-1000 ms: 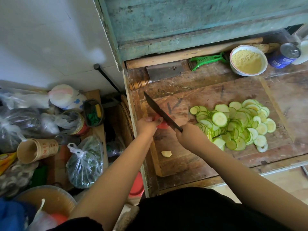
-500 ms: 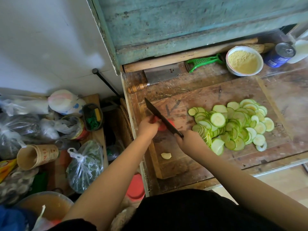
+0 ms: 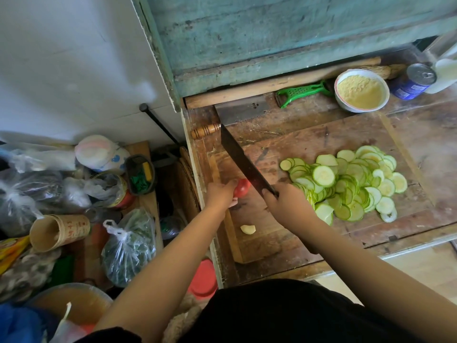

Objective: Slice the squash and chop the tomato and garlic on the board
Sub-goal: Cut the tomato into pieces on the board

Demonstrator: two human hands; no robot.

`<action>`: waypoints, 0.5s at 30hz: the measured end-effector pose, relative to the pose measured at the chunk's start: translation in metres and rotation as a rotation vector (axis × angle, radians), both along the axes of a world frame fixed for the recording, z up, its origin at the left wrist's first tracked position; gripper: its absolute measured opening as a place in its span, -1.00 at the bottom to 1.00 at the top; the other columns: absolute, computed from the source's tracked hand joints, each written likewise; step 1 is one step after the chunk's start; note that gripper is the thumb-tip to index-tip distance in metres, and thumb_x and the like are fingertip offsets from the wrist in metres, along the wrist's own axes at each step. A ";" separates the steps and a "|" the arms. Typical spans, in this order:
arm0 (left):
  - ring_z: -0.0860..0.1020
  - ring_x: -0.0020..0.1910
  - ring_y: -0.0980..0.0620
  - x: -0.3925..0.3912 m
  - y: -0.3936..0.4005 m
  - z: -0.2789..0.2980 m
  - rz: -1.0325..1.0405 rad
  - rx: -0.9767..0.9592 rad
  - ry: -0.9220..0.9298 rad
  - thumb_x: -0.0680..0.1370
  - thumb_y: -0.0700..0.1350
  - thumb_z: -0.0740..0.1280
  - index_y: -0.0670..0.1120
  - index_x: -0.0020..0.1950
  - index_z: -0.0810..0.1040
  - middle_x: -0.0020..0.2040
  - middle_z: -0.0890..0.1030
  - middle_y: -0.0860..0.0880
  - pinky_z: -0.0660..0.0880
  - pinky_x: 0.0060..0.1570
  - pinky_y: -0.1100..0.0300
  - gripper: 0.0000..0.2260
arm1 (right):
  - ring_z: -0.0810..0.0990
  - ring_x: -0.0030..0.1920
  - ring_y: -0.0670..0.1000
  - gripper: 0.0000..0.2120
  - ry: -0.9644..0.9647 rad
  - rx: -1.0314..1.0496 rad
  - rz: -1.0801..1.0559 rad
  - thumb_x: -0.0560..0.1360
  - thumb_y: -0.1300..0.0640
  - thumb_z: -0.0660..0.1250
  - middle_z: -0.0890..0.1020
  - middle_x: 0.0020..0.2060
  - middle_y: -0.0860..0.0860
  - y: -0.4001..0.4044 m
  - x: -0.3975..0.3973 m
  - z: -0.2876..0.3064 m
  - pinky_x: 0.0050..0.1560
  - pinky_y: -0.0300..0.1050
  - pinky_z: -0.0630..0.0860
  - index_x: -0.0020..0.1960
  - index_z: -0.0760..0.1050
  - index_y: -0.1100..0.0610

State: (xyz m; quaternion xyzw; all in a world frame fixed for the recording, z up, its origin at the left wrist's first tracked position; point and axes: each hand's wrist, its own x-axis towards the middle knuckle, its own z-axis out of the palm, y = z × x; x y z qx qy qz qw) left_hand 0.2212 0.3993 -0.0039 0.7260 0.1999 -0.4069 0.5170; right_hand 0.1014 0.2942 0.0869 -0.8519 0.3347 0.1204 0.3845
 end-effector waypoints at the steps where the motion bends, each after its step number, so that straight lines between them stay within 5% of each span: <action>1: 0.64 -0.10 -0.07 0.000 0.000 0.001 0.019 -0.002 0.013 0.50 -0.05 0.40 -0.22 0.22 0.44 0.02 0.60 -0.19 0.59 -0.37 0.23 -0.62 | 0.52 -0.36 0.13 -0.70 0.002 0.000 0.008 0.58 0.08 0.16 0.62 -0.31 0.15 0.001 -0.001 0.003 -0.46 -0.16 0.32 -0.12 0.54 0.26; 9: 0.63 -0.06 -0.06 -0.001 -0.001 0.001 0.008 0.004 0.050 0.46 -0.06 0.46 -0.25 0.15 0.50 -0.05 0.60 -0.15 0.60 -0.10 0.17 -0.62 | 0.41 -0.45 0.01 -0.74 0.097 -0.047 0.067 0.58 0.09 0.15 0.43 -0.48 0.00 0.008 -0.005 0.011 -0.50 -0.17 0.22 -0.22 0.47 0.18; 15: 0.61 -0.18 0.00 -0.003 -0.005 0.001 0.019 0.011 0.031 0.42 -0.07 0.49 -0.26 0.18 0.51 -0.09 0.59 -0.13 0.60 -0.13 0.17 -0.57 | 0.40 -0.44 0.03 -0.68 0.138 -0.051 0.085 0.57 0.08 0.13 0.42 -0.44 0.00 0.012 0.008 0.009 -0.48 -0.16 0.22 -0.34 0.32 0.11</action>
